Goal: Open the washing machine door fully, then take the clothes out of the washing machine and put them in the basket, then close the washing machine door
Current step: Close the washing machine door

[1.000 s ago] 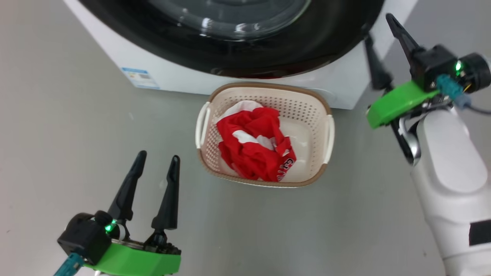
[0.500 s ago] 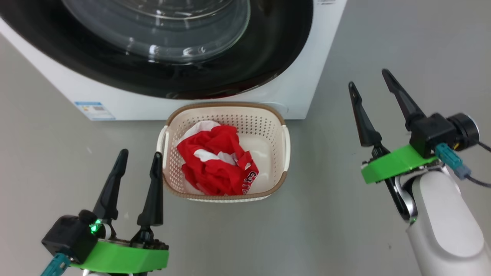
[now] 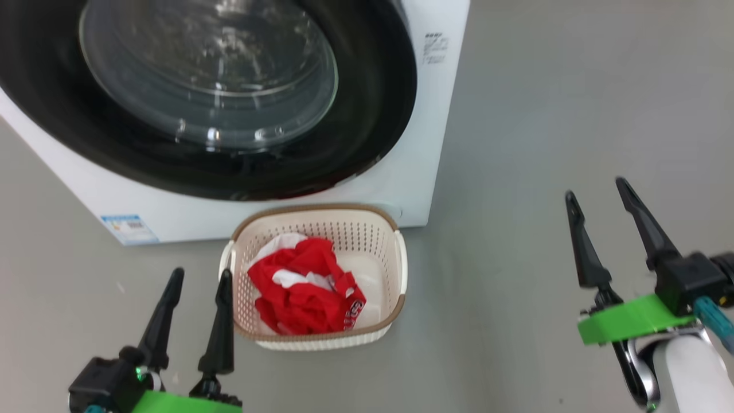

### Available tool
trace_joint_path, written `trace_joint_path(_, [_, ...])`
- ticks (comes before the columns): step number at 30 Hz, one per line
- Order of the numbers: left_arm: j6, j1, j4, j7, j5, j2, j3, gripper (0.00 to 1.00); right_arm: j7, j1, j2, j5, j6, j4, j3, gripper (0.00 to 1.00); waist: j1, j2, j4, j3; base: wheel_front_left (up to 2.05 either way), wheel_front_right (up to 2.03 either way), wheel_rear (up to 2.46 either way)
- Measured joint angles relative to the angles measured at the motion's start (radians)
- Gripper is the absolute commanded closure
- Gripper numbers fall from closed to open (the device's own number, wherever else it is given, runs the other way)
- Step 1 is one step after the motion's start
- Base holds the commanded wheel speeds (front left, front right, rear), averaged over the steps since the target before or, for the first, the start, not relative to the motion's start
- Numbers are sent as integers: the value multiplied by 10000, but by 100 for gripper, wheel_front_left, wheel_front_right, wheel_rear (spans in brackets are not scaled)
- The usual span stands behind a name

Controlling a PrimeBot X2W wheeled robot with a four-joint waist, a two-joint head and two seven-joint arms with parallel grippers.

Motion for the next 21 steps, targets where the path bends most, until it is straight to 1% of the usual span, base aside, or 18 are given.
trace_joint_path(8, [-17,675,86,0,117,4,345,0,2,1289,113,100,0,-642,-341,0,0,0,-247,-804,0,0,0])
trace_joint_path(11, [-81,996,82,0,313,8,529,0,2,1767,188,171,0,-813,-347,0,0,0,-335,-1112,0,0,0])
trace_joint_path(14, [-81,1260,65,0,368,6,692,0,2,2229,226,520,0,-986,-330,0,0,0,-424,-1397,0,0,0])
trace_joint_path(21, [-82,1514,-10,0,368,8,830,0,2,2926,301,543,0,-1243,-360,0,0,0,-562,-1833,0,0,0])
